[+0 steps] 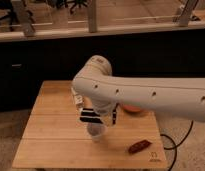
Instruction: Place the eraser in the ceramic cup
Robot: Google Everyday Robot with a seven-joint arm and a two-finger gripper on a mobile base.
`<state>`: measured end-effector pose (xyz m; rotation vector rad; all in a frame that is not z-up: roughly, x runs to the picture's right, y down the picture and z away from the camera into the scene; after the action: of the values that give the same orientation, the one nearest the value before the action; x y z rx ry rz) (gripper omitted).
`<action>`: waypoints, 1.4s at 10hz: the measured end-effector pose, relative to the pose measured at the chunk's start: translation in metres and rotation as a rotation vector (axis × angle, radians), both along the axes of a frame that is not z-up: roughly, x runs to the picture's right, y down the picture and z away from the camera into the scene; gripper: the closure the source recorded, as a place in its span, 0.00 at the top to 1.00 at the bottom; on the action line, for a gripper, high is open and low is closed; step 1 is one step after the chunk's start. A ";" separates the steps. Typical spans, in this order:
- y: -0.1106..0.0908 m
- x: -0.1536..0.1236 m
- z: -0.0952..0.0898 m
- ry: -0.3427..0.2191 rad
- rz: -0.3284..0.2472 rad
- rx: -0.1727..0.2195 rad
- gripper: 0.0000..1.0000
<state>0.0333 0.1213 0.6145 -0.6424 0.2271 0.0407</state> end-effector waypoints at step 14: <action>-0.005 -0.008 0.013 -0.036 0.011 -0.171 0.00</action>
<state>0.0250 0.1162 0.6278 -0.8139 0.1938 0.0203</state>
